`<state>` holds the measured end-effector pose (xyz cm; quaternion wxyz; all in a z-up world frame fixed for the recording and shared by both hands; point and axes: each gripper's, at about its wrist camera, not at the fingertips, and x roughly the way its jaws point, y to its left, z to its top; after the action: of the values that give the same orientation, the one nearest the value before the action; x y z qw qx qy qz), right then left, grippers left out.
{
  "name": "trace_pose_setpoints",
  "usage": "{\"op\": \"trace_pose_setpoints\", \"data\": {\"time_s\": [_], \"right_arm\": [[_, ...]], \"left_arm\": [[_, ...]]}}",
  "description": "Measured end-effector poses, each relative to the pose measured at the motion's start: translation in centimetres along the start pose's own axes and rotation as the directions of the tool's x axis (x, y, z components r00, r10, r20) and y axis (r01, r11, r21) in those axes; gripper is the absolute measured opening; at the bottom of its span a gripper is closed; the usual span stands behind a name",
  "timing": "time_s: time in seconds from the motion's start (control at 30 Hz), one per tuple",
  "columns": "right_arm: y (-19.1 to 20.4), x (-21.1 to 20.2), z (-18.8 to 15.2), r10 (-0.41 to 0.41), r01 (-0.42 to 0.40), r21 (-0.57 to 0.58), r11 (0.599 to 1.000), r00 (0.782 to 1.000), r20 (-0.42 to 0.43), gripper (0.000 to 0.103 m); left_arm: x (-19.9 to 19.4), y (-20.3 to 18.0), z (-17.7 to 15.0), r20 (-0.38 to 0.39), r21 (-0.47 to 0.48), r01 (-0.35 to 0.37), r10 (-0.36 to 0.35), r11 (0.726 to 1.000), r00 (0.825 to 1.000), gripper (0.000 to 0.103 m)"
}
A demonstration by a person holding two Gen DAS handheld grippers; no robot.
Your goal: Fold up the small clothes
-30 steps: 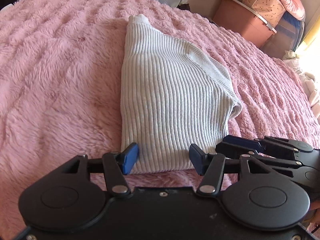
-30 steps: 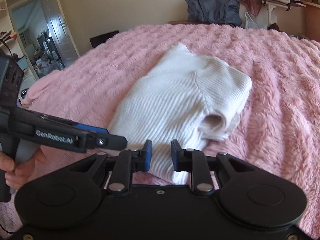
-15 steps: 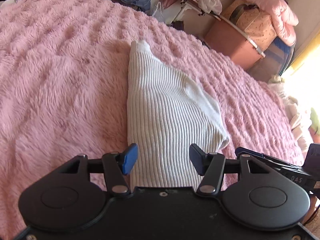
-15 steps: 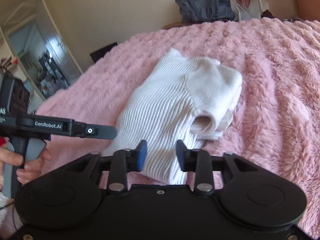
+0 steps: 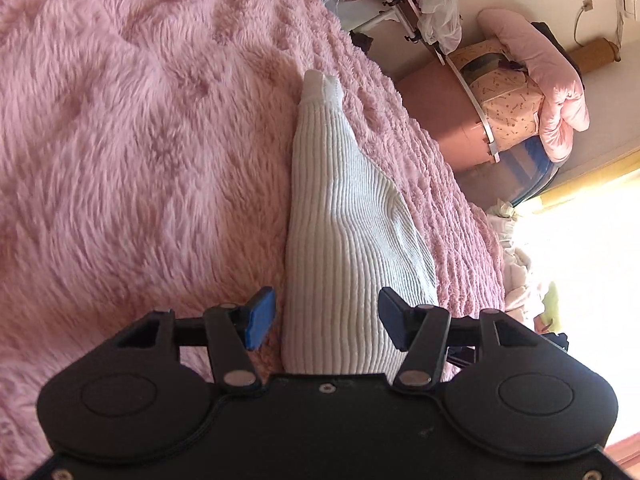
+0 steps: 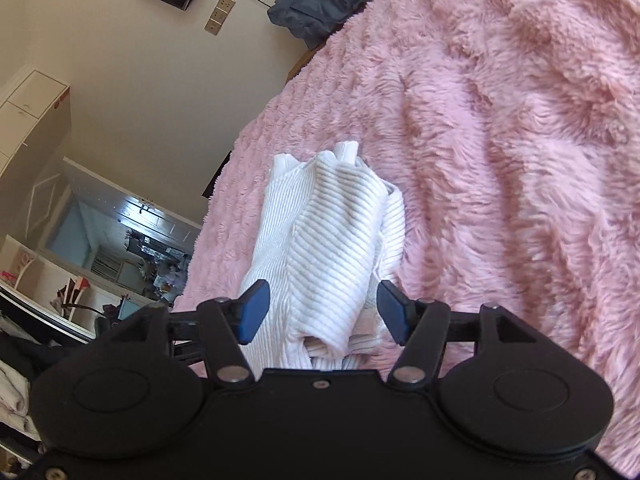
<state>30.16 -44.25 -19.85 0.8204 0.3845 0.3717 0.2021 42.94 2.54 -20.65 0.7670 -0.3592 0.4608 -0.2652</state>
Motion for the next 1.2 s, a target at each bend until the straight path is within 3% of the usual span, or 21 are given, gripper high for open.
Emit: {"op": "trace_pose_setpoints", "data": {"time_s": [0.17, 0.37, 0.5, 0.6, 0.67, 0.83, 0.9, 0.97, 1.2], "right_arm": [[-0.6, 2.1, -0.1, -0.012, 0.012, 0.001, 1.0, 0.999, -0.05, 0.061], [-1.8, 4.2, 0.7, 0.052, -0.05, 0.024, 0.998, 0.996, -0.076, 0.068], [-2.7, 5.4, 1.3, 0.12, -0.115, 0.057, 0.992, 0.989, -0.083, 0.07], [-2.4, 7.1, 2.0, 0.096, -0.089, 0.066, 0.994, 0.99, -0.105, 0.069], [-2.1, 8.3, 2.3, 0.125, -0.117, 0.065, 0.991, 0.983, -0.131, 0.071], [0.5, 9.6, 1.9, 0.123, -0.126, -0.01, 0.992, 0.98, -0.159, 0.074], [0.9, 9.3, 1.9, 0.141, -0.141, 0.01, 0.99, 0.98, -0.139, 0.069], [1.0, 8.8, 2.1, 0.176, -0.172, 0.041, 0.984, 0.976, -0.127, 0.055], [4.0, 8.9, 2.6, 0.167, -0.165, 0.021, 0.986, 0.977, -0.13, 0.049]], "left_arm": [[2.1, 1.3, 0.6, -0.052, -0.033, 0.054, -0.055, 0.998, 0.997, 0.06], [3.8, 2.5, 1.8, -0.096, -0.102, 0.136, -0.146, 0.985, 0.985, 0.061], [5.2, 2.5, 2.6, -0.128, -0.083, 0.133, -0.143, 0.988, 0.981, 0.065], [6.3, 2.0, 3.1, -0.142, -0.069, 0.12, -0.129, 0.99, 0.981, 0.066], [7.0, 1.5, 3.2, -0.16, -0.056, 0.128, -0.135, 0.99, 0.978, 0.068], [7.7, 0.4, 3.5, -0.158, -0.052, 0.164, -0.17, 0.985, 0.973, 0.065], [7.5, 0.0, 3.4, -0.138, -0.04, 0.17, -0.174, 0.985, 0.975, 0.061], [6.6, -0.2, 3.1, -0.124, -0.011, 0.197, -0.197, 0.98, 0.972, 0.059], [5.1, -1.9, 3.8, -0.113, 0.004, 0.185, -0.183, 0.983, 0.977, 0.049]]}}
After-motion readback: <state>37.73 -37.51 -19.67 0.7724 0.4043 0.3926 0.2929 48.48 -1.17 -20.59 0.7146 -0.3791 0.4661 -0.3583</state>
